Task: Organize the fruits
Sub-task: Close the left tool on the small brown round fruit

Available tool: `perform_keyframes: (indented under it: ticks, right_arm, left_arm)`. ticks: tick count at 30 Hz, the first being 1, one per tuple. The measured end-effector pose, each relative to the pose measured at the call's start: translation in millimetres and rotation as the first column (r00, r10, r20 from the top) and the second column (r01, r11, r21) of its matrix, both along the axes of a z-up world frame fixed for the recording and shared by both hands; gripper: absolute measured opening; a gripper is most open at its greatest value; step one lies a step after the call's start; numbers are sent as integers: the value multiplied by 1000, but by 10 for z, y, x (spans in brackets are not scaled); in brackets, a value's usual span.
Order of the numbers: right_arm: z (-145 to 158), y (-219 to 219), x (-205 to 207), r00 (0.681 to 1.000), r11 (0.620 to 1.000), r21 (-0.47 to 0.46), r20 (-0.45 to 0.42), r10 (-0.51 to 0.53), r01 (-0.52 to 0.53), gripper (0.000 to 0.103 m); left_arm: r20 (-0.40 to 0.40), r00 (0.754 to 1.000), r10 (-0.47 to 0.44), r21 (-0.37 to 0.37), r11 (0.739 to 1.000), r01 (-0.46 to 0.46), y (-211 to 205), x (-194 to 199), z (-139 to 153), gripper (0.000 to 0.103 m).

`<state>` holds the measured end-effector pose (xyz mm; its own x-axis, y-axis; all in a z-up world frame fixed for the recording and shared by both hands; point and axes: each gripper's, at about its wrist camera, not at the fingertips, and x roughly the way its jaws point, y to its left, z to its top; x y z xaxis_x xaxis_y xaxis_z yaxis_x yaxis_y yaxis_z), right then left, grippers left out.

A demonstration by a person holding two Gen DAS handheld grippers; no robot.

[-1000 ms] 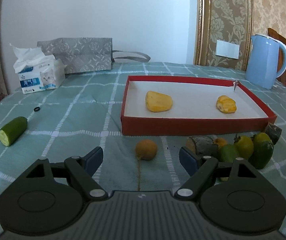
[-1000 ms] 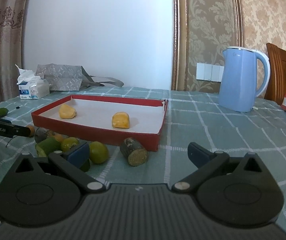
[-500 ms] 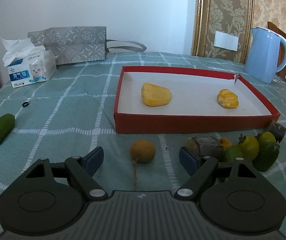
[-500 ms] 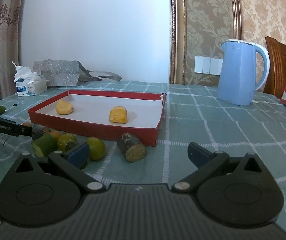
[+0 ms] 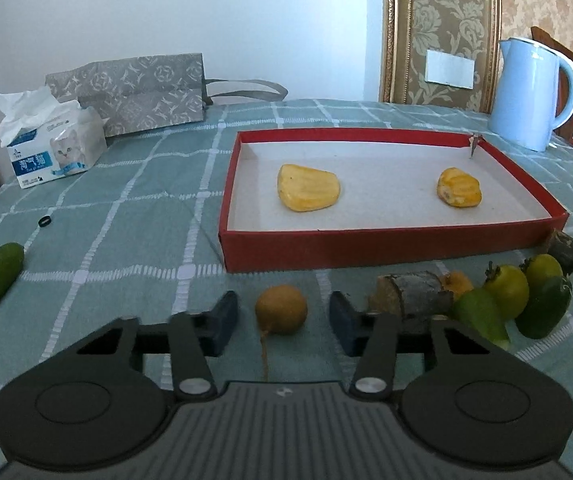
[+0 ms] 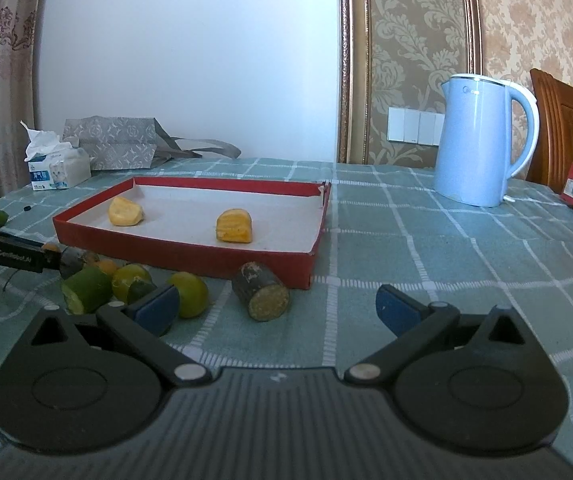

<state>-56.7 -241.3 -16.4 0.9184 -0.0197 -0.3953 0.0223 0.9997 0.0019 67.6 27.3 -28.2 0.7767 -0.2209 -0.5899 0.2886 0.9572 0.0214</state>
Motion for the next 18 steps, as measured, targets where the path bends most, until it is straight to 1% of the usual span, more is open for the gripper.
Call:
perform_keyframes:
  ticks: [4,6,11,18]
  right_arm:
    - [-3,0,1,1000,1000,1,-1,-1,1,103]
    - [-3,2,8,1000,1000,1,-4,0,0,103]
    - [-12,-7,22,1000,1000,4,-13,-4,4,103]
    - [-16,-27,11,1000,1000,13,-10,-11,11,103]
  left_arm:
    - [0,1000,-1,-5,1000,1,8,11,0,34]
    - [1,1000,-3,-6,1000,3,11,6,1,26]
    - [-2,1000,7,-27,1000,-7,35,11,5,26]
    - [-4,999,34,-84,996,-34,130,17,25,26]
